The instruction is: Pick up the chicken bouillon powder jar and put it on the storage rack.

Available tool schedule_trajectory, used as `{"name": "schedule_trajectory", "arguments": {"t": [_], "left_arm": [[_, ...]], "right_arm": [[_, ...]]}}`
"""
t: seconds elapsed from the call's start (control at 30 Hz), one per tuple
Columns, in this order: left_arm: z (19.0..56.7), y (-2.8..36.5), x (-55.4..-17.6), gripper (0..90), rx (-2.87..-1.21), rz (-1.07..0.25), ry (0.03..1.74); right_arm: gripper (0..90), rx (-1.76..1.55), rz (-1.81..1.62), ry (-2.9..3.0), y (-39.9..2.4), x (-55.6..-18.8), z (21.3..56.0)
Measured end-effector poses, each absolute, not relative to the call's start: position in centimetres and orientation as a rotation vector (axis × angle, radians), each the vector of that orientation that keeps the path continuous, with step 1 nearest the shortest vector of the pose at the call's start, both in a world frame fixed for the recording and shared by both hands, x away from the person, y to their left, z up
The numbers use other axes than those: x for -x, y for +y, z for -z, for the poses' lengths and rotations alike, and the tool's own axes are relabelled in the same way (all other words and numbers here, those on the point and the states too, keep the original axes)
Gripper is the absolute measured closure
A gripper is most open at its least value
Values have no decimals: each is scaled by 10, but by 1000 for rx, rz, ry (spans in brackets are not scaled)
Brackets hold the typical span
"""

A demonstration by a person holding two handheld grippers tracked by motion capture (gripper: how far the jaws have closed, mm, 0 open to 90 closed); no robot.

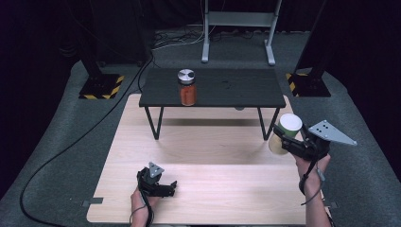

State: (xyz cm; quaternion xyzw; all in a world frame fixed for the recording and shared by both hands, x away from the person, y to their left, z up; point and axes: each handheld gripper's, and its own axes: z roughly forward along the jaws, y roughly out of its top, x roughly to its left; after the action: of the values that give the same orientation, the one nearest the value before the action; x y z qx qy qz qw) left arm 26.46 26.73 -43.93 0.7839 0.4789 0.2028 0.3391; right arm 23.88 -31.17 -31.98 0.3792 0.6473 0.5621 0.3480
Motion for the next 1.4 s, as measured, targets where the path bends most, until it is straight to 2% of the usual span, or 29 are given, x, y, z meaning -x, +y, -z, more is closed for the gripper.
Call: {"name": "schedule_trajectory", "arguments": {"t": [1.4], "left_arm": [[439,267,-265,3,-2042,-529,1247]], "right_arm": [[331,-962,-1470,1704,-301,-282,279]]}}
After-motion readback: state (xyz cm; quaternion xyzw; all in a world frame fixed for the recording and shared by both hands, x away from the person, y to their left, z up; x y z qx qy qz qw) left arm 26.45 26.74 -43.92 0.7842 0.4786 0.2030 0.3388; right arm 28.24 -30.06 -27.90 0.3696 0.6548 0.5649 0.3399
